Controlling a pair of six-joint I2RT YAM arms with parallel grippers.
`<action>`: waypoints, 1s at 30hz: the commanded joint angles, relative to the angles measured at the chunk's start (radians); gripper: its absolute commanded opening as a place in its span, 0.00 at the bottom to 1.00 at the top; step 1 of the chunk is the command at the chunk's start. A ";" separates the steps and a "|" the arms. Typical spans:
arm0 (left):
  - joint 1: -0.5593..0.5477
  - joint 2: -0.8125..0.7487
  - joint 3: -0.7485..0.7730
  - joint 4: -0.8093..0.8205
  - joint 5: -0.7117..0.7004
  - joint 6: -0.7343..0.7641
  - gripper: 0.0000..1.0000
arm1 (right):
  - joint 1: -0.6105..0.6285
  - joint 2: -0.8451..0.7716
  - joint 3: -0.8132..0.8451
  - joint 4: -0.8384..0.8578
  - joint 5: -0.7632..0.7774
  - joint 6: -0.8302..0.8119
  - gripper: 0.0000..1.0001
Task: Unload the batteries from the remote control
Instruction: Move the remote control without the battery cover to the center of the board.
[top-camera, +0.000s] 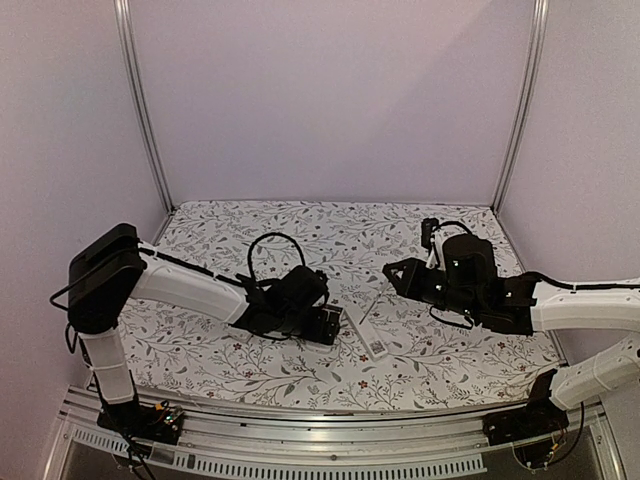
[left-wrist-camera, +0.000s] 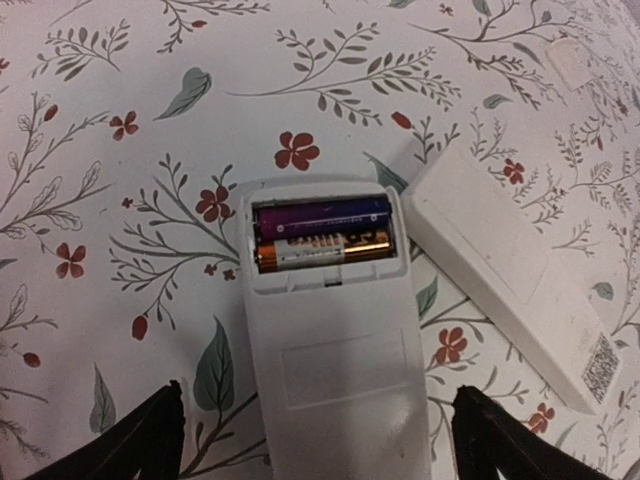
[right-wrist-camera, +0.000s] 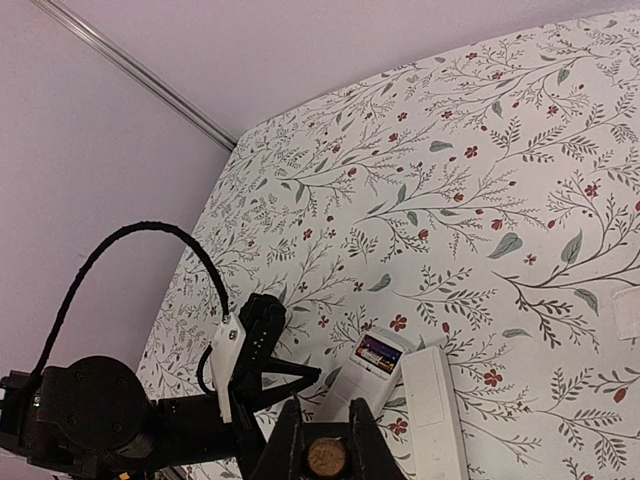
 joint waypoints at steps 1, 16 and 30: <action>-0.013 0.031 0.040 -0.029 -0.036 0.026 0.93 | -0.005 -0.011 -0.014 -0.009 0.027 0.009 0.00; -0.068 0.126 0.137 -0.126 -0.180 0.084 0.82 | -0.011 -0.009 -0.014 -0.007 0.028 0.007 0.00; -0.121 -0.056 -0.031 -0.171 -0.167 0.015 0.55 | -0.011 -0.008 -0.020 -0.001 0.028 0.018 0.00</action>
